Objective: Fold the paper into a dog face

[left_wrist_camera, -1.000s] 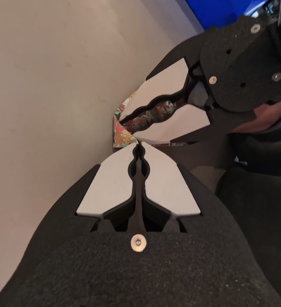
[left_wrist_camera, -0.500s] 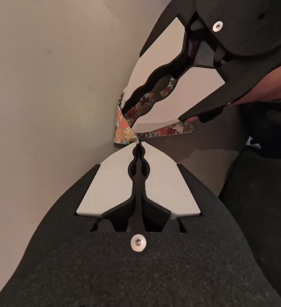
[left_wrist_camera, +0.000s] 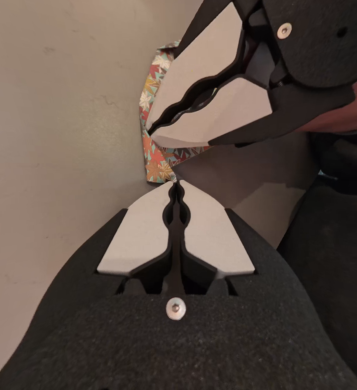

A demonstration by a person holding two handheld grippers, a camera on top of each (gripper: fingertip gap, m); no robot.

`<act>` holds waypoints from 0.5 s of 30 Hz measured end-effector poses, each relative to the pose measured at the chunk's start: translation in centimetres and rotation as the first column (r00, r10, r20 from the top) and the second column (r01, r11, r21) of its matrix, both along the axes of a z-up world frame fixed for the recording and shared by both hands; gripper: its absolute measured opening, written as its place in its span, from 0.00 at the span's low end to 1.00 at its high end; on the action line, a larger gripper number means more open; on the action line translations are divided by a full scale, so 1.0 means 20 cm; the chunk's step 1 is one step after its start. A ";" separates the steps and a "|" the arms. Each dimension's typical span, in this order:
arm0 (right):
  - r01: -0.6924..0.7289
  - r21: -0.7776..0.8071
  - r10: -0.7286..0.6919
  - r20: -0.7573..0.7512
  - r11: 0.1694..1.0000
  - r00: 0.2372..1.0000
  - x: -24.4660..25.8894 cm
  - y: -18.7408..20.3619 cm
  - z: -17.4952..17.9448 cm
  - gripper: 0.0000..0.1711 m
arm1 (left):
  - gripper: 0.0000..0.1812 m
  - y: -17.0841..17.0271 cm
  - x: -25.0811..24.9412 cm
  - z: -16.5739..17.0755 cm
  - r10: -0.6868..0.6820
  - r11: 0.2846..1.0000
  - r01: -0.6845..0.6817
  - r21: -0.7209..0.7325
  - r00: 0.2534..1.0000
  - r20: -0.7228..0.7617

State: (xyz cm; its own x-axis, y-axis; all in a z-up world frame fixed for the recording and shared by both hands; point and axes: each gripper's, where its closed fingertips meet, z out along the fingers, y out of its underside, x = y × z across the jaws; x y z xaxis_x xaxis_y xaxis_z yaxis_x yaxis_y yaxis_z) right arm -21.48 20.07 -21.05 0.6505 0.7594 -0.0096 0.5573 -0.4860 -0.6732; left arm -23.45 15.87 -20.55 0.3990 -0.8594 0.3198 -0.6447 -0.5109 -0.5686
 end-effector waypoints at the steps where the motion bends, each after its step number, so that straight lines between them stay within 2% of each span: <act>1: 0.005 0.001 -0.005 0.002 1.000 1.000 0.00 0.00 0.00 0.00 | 0.00 0.00 0.00 0.00 0.002 1.000 -0.002 0.002 1.000 0.004; 11: 0.032 -0.022 -0.033 -0.024 0.999 0.999 0.00 0.00 0.00 0.00 | 0.00 0.00 0.03 0.00 0.042 0.999 -0.042 -0.011 0.999 0.029; 15: 0.019 -0.097 -0.026 -0.066 0.995 0.997 0.00 -0.02 0.01 0.00 | 0.00 0.02 0.04 0.00 0.058 0.998 -0.058 -0.014 0.998 0.023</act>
